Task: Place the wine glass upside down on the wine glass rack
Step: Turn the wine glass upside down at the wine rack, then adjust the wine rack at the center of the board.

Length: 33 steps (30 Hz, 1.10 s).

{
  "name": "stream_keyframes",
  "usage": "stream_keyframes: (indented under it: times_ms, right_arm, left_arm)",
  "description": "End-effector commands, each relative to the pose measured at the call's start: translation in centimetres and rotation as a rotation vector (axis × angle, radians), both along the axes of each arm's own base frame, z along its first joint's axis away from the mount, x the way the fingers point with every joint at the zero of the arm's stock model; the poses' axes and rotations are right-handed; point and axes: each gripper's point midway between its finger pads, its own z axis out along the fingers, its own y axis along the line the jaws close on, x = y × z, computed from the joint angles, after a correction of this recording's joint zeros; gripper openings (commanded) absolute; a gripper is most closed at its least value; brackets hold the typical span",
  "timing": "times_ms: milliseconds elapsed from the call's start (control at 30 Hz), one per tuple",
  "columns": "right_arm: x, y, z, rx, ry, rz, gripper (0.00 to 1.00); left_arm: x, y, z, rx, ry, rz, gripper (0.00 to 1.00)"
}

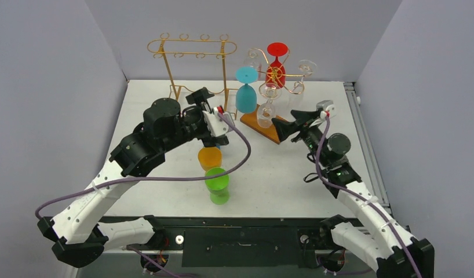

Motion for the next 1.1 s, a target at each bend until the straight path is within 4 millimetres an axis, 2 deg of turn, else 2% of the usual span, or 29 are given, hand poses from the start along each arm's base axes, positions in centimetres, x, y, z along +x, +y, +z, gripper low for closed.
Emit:
stream_keyframes:
  times_ms: [0,67,100,133,200,267,367,533,733,1067]
  right_arm:
    - [-0.3,-3.4,7.6,-0.077,-0.026,-0.128,0.79]
    - [0.5,-4.2,10.5,-0.11,-0.018,-0.156,0.78]
    - [0.8,-4.5,13.0,-0.116,-0.031,-0.166,0.78]
    - [1.4,-4.7,14.2,-0.132,-0.025,-0.166,0.77]
    - [2.8,-4.8,15.8,-0.16,-0.007,-0.159,0.77]
    - [4.8,-4.9,16.7,-0.198,0.025,-0.164,0.74]
    - [7.2,-4.3,16.0,-0.292,0.094,-0.137,0.69]
    - [10.3,-3.7,14.1,-0.417,0.143,-0.102,0.68]
    - [12.9,-3.1,13.0,-0.476,0.158,-0.07,0.68]
    - [16.1,-1.4,11.8,-0.499,0.19,0.002,0.7]
  left_arm:
    - [0.8,1.1,2.0,-0.16,0.153,0.069,0.96]
    - [0.9,1.3,2.2,-0.178,0.163,0.074,0.96]
    - [0.9,1.5,2.4,-0.187,0.167,0.077,0.96]
    - [0.7,1.6,2.4,-0.191,0.171,0.074,0.96]
    - [0.5,1.7,2.3,-0.191,0.173,0.071,0.96]
    - [0.1,1.9,2.3,-0.195,0.172,0.065,0.96]
    - [-0.3,2.2,1.9,-0.19,0.175,0.059,0.96]
    - [-0.8,2.6,1.4,-0.171,0.158,0.052,0.96]
    - [-1.0,2.7,1.4,-0.168,0.149,0.043,0.96]
    - [-0.8,2.6,1.3,-0.17,0.148,0.043,0.96]
